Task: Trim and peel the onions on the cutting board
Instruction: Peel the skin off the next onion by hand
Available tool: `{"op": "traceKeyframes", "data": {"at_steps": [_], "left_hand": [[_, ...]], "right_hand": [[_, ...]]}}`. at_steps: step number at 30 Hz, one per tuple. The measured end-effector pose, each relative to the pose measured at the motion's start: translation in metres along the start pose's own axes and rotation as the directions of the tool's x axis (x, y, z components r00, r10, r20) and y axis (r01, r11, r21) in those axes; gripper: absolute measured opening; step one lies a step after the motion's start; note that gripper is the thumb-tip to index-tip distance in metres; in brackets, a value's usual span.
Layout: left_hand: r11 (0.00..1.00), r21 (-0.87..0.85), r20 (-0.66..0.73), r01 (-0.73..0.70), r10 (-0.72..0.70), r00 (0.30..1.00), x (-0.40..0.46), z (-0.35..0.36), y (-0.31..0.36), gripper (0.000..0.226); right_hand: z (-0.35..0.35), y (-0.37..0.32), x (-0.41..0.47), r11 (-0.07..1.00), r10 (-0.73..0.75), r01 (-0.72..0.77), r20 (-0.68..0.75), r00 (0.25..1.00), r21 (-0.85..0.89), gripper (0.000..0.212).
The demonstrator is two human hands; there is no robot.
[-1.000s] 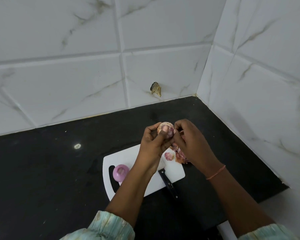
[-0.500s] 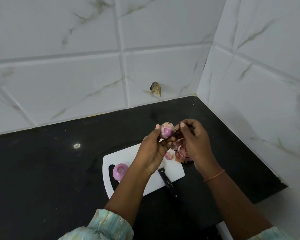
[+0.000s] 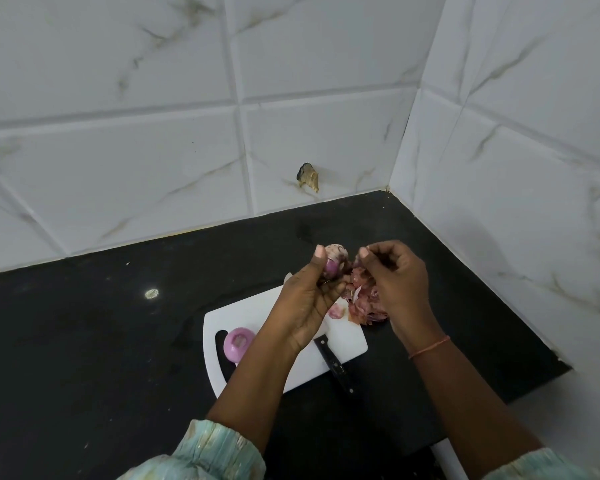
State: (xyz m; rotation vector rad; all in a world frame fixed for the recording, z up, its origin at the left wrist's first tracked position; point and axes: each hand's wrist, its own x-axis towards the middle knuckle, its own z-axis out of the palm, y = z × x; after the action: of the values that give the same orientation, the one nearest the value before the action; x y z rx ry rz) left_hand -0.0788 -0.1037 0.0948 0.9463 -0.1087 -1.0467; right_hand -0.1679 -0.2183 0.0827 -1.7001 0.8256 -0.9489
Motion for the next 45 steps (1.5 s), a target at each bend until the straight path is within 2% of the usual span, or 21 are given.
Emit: {"op": "traceKeyframes", "data": {"at_steps": [4, 8, 11, 13, 17, 22, 25, 33, 40, 45], "left_hand": [[1.000, -0.001, 0.031, -0.013, 0.013, 0.999, 0.000, -0.002, -0.001, 0.034], [0.998, 0.012, 0.032, -0.067, 0.066, 0.997, 0.000, -0.004, -0.002, 0.030], [0.977, 0.125, 0.012, -0.171, 0.171, 0.985, 0.005, -0.008, -0.008, 0.040], [0.926, 0.268, 0.018, -0.266, 0.271, 0.962, 0.006, -0.009, -0.010, 0.046], [0.789, 0.459, 0.048, -0.410, 0.438, 0.898, 0.005, -0.006, -0.011, 0.053], [0.601, 0.625, 0.064, -0.498, 0.597, 0.800, 0.010, -0.007, -0.020, 0.051], [0.544, 0.664, 0.074, -0.513, 0.635, 0.769, 0.012, -0.008, -0.023, 0.051], [0.572, 0.634, 0.073, -0.521, 0.626, 0.776, 0.010, -0.006, -0.019, 0.053], [0.574, 0.622, 0.055, -0.533, 0.646, 0.761, 0.010, -0.008, -0.017, 0.053], [0.556, 0.631, 0.029, -0.540, 0.679, 0.733, 0.008, -0.007, -0.019, 0.050]], "right_hand": [[-0.013, 0.023, 0.012, 0.994, 0.085, -0.093, -0.122, 0.989, -0.056, 0.012], [-0.019, 0.032, 0.013, 0.947, 0.186, -0.175, 0.013, 0.983, -0.267, 0.036], [-0.017, 0.020, 0.001, 0.986, 0.033, -0.030, 0.016, 0.999, -0.166, 0.023], [-0.014, 0.006, -0.005, 0.994, -0.061, 0.066, 0.060, 0.996, -0.083, 0.015], [-0.007, -0.009, -0.008, 0.991, -0.112, 0.121, 0.163, 0.980, -0.048, 0.015], [-0.002, -0.008, -0.008, 0.987, -0.143, 0.153, 0.154, 0.978, -0.055, 0.016], [-0.002, -0.006, -0.008, 0.978, -0.181, 0.192, 0.129, 0.975, -0.082, 0.011], [-0.003, -0.005, -0.008, 0.955, -0.256, 0.263, 0.068, 0.964, -0.136, 0.004], [0.000, -0.007, -0.013, 0.984, -0.174, 0.175, 0.056, 0.983, -0.016, 0.013], [0.005, -0.012, -0.017, 0.985, -0.171, 0.174, 0.101, 0.980, -0.018, 0.012]]}}
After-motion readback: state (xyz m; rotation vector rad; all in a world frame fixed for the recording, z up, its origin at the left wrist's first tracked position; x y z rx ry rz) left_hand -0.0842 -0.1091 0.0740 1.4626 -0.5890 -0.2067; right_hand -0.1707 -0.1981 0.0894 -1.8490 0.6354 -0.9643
